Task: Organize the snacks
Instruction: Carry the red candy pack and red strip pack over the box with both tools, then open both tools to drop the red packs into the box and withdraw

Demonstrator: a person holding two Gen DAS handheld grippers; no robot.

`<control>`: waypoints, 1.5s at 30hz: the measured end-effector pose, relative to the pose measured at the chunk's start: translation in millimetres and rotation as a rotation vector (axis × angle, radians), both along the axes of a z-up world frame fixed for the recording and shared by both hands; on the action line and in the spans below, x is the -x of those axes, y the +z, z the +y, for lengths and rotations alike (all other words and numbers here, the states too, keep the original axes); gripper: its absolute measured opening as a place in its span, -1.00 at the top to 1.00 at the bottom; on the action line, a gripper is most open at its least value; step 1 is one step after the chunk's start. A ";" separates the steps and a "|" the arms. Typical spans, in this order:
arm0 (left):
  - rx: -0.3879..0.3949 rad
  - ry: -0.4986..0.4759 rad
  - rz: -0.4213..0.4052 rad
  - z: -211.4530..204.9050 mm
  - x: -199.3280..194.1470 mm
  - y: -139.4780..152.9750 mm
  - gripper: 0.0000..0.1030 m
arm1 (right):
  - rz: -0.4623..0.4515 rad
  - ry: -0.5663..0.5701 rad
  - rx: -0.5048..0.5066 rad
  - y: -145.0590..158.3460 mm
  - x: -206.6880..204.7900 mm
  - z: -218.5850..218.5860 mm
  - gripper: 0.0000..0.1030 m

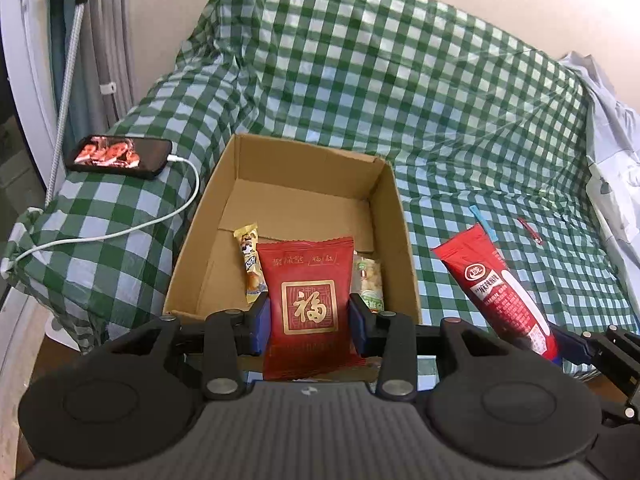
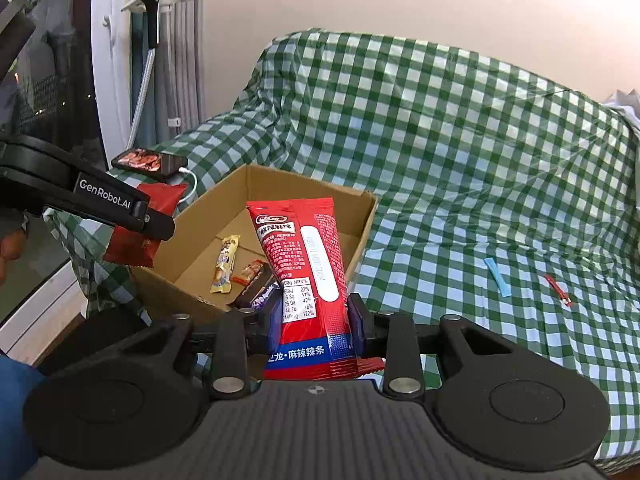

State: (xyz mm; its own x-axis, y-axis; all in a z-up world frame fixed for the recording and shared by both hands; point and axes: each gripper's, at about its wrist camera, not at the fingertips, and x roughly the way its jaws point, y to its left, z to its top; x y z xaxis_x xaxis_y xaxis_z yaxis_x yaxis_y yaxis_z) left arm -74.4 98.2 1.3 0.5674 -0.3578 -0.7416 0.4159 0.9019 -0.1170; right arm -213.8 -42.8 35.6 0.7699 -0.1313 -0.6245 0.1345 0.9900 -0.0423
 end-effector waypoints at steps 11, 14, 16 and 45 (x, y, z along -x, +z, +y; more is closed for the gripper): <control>-0.045 0.009 0.041 -19.8 -67.4 -23.8 0.15 | 0.074 0.009 -0.093 -18.1 -71.4 -14.7 0.33; -0.063 0.010 0.058 -27.1 -87.4 -34.4 0.15 | 0.097 0.011 -0.121 -28.6 -93.1 -19.5 0.33; -0.074 0.009 0.070 -32.2 -100.0 -41.9 0.15 | 0.111 0.014 -0.135 -36.2 -106.7 -23.3 0.33; -0.254 0.066 0.060 -21.1 -108.3 -72.8 -0.99 | 0.167 -0.005 -0.220 -71.0 -136.3 -39.1 -0.73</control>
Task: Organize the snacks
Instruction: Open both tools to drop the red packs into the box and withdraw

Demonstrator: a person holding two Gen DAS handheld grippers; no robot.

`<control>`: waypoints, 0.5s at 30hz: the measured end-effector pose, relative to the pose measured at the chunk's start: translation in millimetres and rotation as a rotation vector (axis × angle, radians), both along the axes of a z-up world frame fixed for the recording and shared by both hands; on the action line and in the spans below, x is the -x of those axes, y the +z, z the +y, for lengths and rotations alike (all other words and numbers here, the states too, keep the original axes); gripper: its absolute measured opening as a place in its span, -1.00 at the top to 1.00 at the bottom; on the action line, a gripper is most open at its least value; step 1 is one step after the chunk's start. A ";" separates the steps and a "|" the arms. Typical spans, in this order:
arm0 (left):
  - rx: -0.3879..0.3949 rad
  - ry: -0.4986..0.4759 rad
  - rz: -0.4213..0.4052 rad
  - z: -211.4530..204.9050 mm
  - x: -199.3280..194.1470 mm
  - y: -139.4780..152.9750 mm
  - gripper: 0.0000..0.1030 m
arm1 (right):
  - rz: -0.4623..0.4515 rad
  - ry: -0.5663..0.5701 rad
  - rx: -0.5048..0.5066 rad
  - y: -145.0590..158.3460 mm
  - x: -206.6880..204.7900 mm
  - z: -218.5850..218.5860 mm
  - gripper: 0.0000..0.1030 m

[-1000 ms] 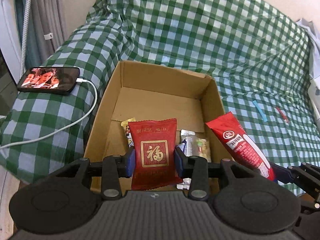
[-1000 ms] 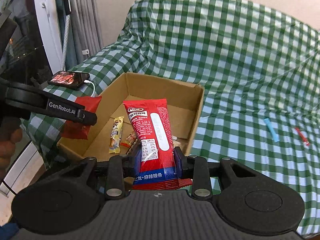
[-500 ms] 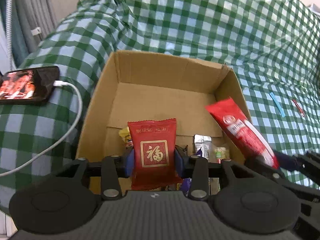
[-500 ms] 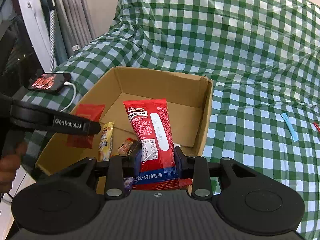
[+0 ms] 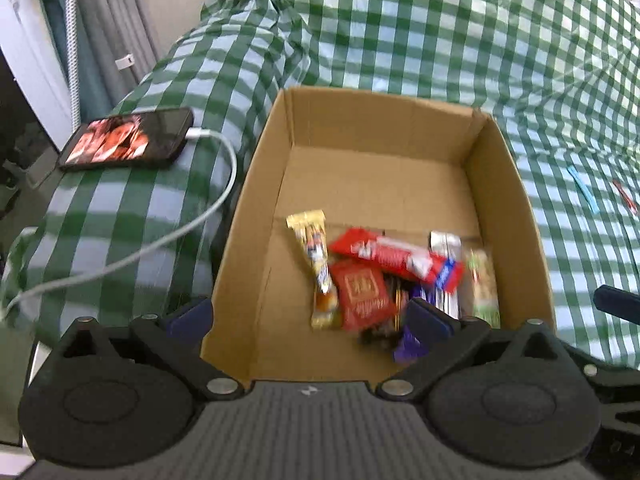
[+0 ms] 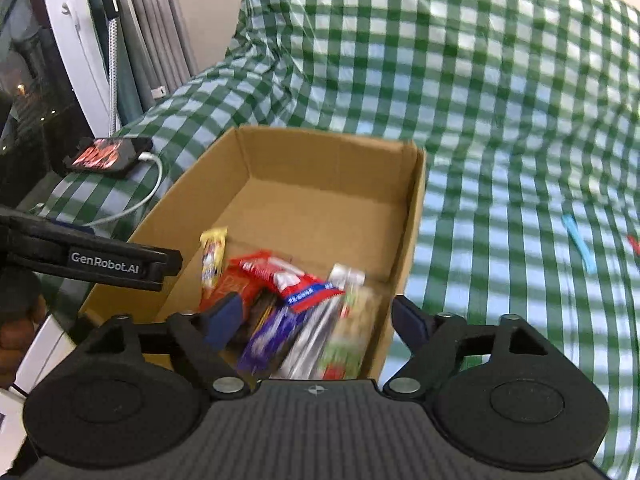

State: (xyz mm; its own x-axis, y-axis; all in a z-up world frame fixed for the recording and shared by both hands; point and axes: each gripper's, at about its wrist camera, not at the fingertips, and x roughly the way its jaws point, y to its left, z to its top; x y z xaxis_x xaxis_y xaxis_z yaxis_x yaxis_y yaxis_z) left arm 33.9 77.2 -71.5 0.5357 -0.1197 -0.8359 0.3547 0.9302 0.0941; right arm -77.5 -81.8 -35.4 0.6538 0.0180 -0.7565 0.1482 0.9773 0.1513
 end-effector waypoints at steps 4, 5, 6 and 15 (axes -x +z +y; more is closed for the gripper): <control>-0.001 -0.015 -0.041 7.9 27.6 17.9 -0.99 | -0.003 0.024 0.003 11.4 24.7 18.1 -0.81; 0.005 -0.017 -0.053 9.8 33.6 23.0 -0.99 | -0.010 0.033 0.008 15.8 30.1 23.1 -0.86; 0.014 -0.020 -0.068 12.2 40.7 29.6 -0.99 | -0.018 0.043 0.015 20.9 34.4 27.5 -0.90; 0.072 -0.013 -0.129 29.9 95.1 63.1 -0.99 | -0.132 0.052 0.085 65.5 79.7 52.5 -0.98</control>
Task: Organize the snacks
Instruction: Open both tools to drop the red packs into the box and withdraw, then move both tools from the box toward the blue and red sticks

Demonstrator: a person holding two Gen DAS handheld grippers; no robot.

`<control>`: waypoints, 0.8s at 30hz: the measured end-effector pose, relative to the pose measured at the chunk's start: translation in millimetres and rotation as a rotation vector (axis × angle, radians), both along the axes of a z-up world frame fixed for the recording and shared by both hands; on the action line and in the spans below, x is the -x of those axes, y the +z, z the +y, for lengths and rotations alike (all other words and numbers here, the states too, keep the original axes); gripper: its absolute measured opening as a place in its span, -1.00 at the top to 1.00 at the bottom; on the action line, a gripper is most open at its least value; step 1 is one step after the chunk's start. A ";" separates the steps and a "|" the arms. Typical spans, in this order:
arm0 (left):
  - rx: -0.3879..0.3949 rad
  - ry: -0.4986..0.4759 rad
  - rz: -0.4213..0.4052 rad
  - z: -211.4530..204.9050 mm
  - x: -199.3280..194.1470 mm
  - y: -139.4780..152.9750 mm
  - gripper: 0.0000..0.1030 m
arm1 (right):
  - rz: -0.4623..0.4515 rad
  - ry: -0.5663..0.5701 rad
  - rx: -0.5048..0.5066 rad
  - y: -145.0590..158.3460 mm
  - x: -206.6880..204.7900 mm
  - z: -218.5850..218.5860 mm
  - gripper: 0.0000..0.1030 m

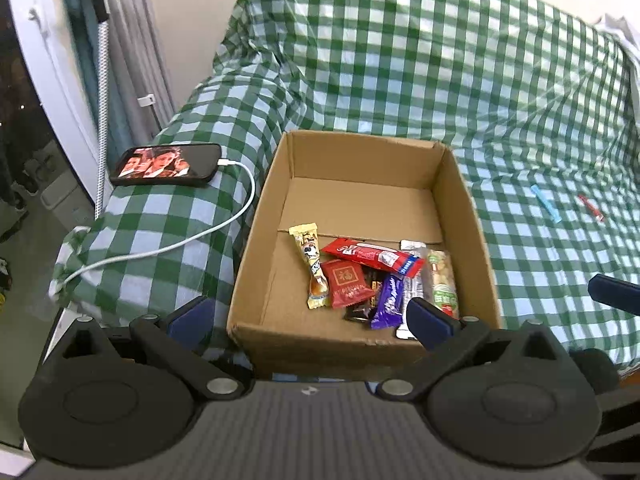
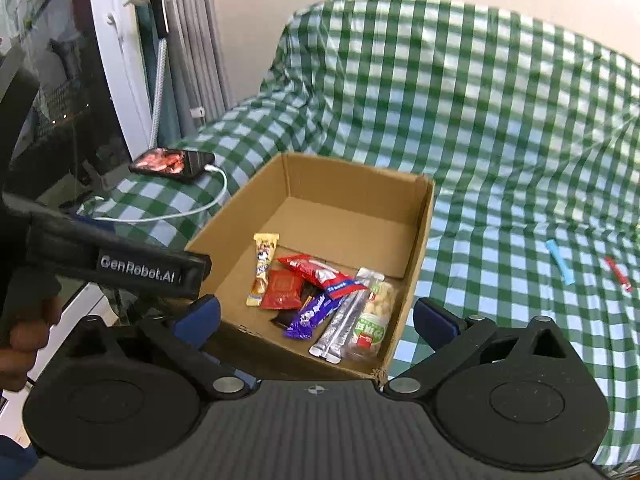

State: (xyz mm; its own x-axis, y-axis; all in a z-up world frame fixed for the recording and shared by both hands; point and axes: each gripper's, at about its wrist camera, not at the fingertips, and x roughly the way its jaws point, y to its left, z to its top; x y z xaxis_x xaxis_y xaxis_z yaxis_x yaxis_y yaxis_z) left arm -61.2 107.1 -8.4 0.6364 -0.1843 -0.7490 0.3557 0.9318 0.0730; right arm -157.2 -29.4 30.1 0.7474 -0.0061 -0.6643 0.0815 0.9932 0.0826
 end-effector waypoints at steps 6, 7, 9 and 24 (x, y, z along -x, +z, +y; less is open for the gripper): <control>0.020 0.007 -0.039 13.4 27.6 16.6 -0.99 | -0.051 0.001 0.039 18.5 28.7 16.2 -0.99; 0.020 0.009 -0.049 15.1 32.3 18.6 -0.99 | -0.060 -0.001 0.042 21.0 32.9 17.8 -0.99; 0.022 0.018 -0.064 17.5 41.4 22.4 -0.99 | -0.074 -0.006 0.051 24.9 40.7 22.0 -0.99; 0.003 -0.029 -0.104 11.9 68.8 30.3 -0.99 | -0.139 -0.038 0.053 35.4 74.0 24.6 -0.99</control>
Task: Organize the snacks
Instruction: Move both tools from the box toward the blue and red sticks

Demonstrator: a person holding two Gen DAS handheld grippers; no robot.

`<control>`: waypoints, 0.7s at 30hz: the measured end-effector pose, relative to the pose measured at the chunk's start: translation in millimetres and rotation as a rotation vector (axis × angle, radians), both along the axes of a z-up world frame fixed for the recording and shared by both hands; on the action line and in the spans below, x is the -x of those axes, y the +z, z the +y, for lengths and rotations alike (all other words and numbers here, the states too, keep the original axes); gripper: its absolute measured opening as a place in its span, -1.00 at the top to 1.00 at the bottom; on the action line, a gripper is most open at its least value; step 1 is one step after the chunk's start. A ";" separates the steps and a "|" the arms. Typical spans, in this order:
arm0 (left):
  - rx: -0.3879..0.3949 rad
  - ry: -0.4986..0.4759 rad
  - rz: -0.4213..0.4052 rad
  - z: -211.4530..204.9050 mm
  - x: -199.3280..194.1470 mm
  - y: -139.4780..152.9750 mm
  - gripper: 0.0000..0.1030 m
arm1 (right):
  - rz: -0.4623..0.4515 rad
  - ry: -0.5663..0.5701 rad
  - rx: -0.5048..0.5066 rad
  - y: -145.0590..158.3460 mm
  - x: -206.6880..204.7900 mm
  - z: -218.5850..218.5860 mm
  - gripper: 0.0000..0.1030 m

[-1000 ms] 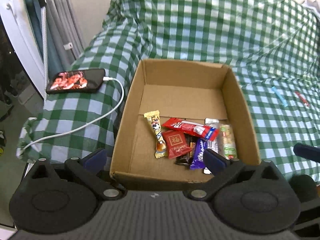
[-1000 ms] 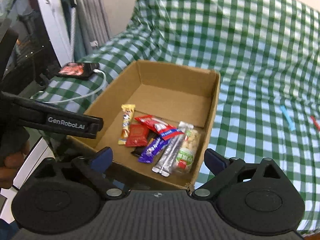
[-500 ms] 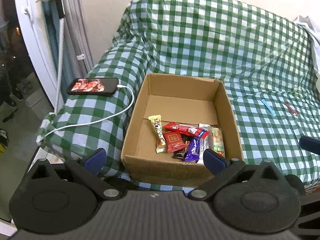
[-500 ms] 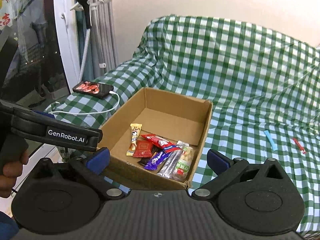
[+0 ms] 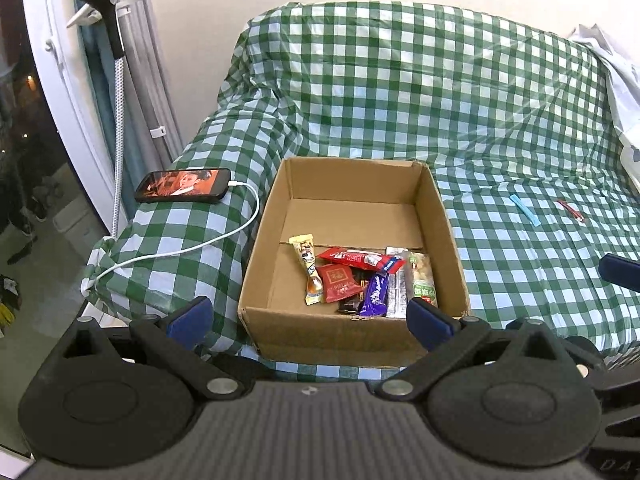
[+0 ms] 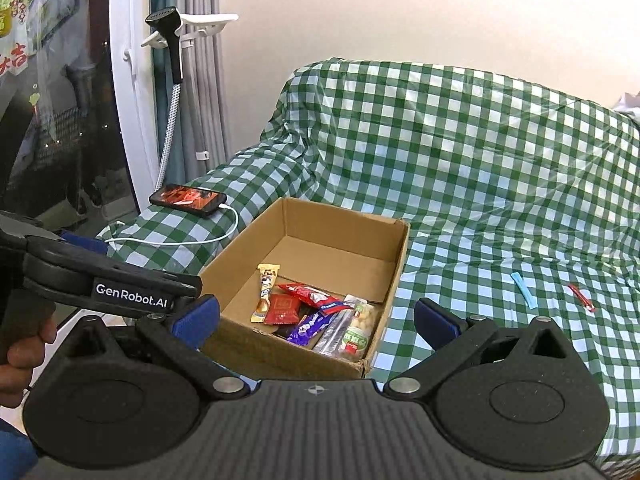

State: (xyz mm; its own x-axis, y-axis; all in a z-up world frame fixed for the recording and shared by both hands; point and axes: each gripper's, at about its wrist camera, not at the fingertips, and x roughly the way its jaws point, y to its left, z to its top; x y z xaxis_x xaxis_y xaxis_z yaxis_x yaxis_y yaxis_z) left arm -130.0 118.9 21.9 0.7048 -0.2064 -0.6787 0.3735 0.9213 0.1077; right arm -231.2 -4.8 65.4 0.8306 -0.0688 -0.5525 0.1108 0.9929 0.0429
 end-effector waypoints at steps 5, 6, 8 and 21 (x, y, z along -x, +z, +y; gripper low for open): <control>-0.022 -0.009 0.013 -7.6 -4.2 -3.6 -0.99 | 0.008 -0.008 -0.017 -4.9 -2.3 -4.3 -0.99; -0.026 -0.009 0.015 -8.5 -5.7 -4.6 -0.99 | 0.012 -0.009 -0.021 -6.2 -3.4 -5.5 -0.99; -0.033 -0.010 0.017 -12.0 -7.8 -5.5 -0.99 | 0.017 -0.012 -0.027 -8.1 -5.1 -8.0 -0.99; -0.099 -0.027 0.025 -45.2 -26.3 -10.5 -0.99 | 0.044 -0.038 -0.097 -24.5 -14.9 -34.2 -0.99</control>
